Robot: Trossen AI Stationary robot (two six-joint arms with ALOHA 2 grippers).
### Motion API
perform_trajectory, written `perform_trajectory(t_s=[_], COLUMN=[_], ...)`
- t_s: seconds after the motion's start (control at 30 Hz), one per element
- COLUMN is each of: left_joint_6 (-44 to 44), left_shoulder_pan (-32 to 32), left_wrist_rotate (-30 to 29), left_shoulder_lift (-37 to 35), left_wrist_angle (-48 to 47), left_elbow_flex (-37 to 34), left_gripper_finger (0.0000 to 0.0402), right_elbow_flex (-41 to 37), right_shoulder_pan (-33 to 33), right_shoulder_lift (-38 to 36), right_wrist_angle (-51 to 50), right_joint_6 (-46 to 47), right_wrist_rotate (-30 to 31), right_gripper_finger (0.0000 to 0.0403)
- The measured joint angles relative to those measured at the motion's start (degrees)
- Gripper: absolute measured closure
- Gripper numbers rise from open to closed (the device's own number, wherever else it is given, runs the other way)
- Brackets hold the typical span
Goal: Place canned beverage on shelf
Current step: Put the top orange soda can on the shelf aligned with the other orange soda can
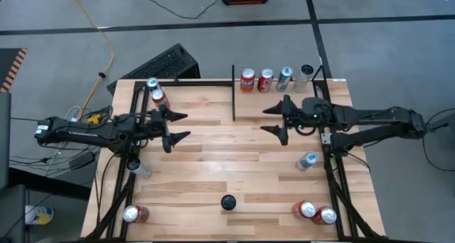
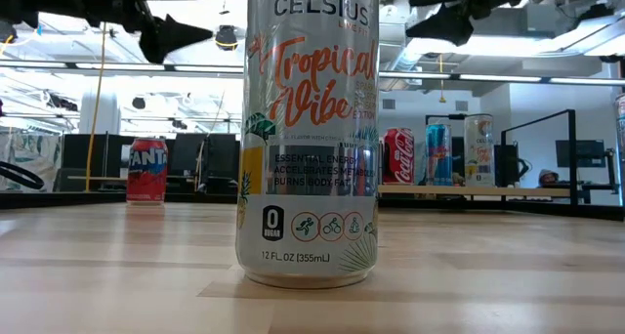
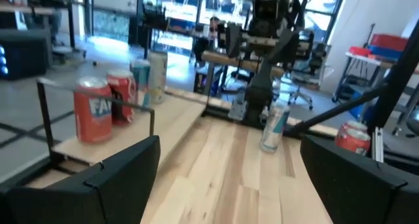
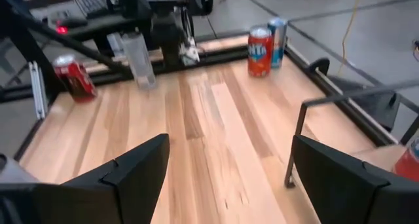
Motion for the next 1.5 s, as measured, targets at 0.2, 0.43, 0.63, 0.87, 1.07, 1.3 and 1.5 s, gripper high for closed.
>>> perform_trajectory(t_s=[0.2,0.43,0.63,0.87,1.07,1.3,1.5], left_joint_6=[0.1,-9.7,-18.3,-18.7,-17.8,-18.9,-18.3], left_shoulder_pan=[2.2,15.3,29.2,37.6,43.3,49.6,52.0], left_wrist_rotate=[-4.9,-9.8,-10.2,-10.4,-7.5,-6.0,-3.3], left_shoulder_lift=[6.4,15.4,26.6,36.9,42.0,46.1,48.5], left_wrist_angle=[-4.6,-45.2,-70.9,-85.7,-88.1,-90.4,-87.9], left_elbow_flex=[4.7,26.6,41.5,50.5,51.2,51.2,51.2], left_gripper_finger=[0.0047,0.0047,0.0047,0.0047,0.0047,0.0047,0.0047], right_elbow_flex=[0.0,0.0,0.0,0.0,0.0,0.0,0.0], right_shoulder_pan=[0.2,2.4,3.5,3.3,3.3,3.3,3.3], right_shoulder_lift=[0.3,0.3,0.3,0.3,0.3,0.3,0.3], right_wrist_angle=[-4.1,-3.9,-3.9,-4.0,-4.0,-4.2,-5.7], right_joint_6=[-0.4,-1.8,-3.2,-4.5,-6.5,-9.4,-10.9], right_wrist_rotate=[0.0,0.6,3.3,3.3,3.3,3.3,3.1], right_gripper_finger=[0.0058,0.0058,0.0058,0.0058,0.0058,0.0058,0.0058])
